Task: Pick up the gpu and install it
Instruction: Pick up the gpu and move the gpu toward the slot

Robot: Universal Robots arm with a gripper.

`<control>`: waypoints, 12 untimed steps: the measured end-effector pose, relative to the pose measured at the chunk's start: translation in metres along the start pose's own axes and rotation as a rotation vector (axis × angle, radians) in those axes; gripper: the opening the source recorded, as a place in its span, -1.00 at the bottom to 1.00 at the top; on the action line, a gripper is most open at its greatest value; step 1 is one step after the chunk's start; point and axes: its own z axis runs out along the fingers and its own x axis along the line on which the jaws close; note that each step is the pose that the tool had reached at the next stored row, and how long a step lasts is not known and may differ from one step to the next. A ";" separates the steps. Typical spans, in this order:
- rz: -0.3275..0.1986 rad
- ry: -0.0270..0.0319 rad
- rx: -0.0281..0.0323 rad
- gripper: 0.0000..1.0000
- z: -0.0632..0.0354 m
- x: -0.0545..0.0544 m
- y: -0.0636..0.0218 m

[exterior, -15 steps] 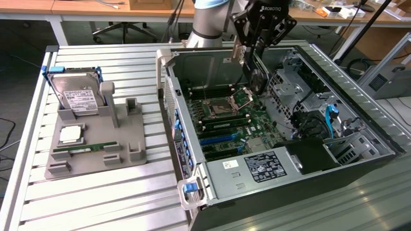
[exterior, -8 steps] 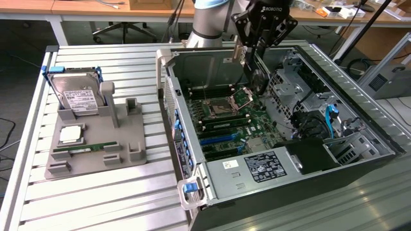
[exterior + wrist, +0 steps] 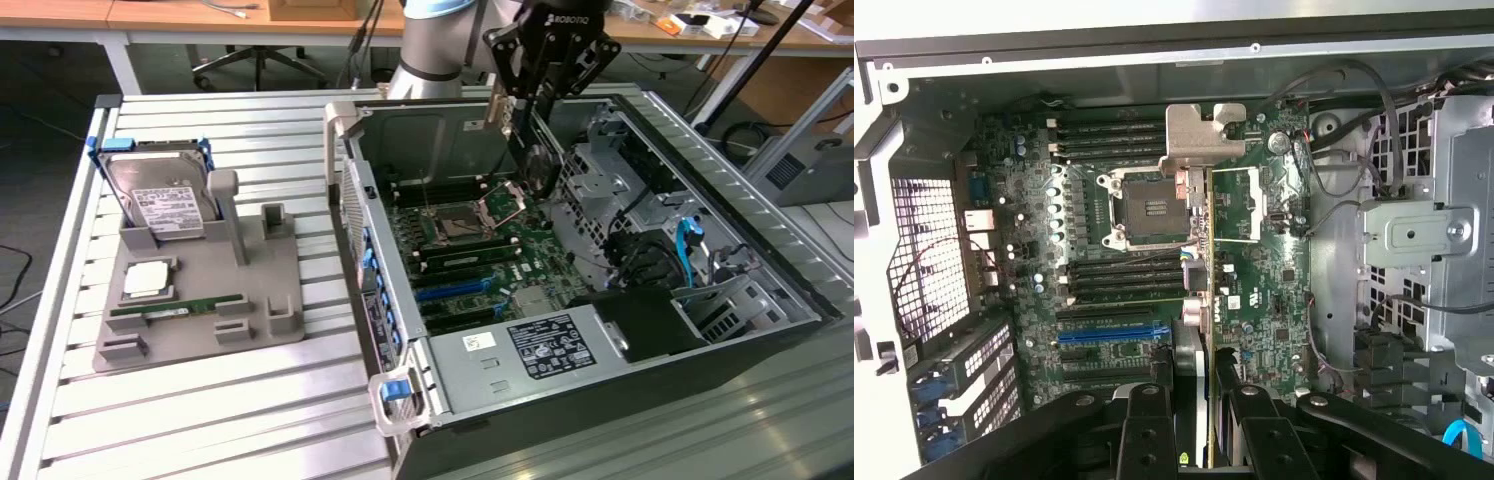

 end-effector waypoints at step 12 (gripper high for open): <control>0.000 -0.0004 0.0055 -0.47 0.0008 -0.003 0.0003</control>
